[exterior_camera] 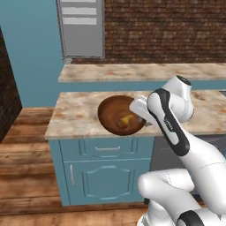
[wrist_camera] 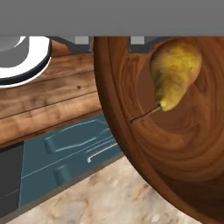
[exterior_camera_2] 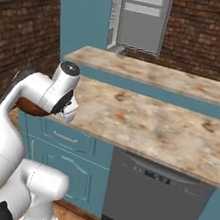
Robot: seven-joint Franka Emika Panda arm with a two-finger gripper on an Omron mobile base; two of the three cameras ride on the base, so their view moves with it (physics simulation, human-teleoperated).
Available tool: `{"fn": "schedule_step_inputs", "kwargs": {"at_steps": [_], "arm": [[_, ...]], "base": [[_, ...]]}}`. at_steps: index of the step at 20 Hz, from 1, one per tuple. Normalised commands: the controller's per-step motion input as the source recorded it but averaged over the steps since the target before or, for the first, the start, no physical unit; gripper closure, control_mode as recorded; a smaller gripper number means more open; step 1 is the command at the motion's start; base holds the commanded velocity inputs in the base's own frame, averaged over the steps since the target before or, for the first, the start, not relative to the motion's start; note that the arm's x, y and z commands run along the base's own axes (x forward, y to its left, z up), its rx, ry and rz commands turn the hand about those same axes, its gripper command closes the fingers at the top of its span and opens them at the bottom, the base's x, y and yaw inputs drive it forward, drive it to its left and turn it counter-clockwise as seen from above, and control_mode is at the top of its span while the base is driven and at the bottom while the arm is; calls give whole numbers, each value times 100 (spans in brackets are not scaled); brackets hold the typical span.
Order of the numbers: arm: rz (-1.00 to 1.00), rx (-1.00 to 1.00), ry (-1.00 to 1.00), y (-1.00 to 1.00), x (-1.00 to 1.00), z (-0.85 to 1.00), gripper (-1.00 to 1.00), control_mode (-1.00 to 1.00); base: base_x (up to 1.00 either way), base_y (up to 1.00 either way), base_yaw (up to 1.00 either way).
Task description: Move the mug from next to the sink to the open cabinet. Then, move the bowl with the pear to the fridge to clear the area for faucet cleaning.
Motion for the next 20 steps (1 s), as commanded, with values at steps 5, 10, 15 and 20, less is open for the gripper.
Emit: {"fn": "schedule_step_inputs", "kwargs": {"at_steps": [5,10,15,20], "arm": [[0,0,0,0,0,0,100,100],[0,0,0,0,0,0,100,100],[0,0,0,0,0,0,100,100],[0,0,0,0,0,0,100,100]], "base": [[53,100,4],[74,100,0],[75,100,0],[85,100,-13]]}}
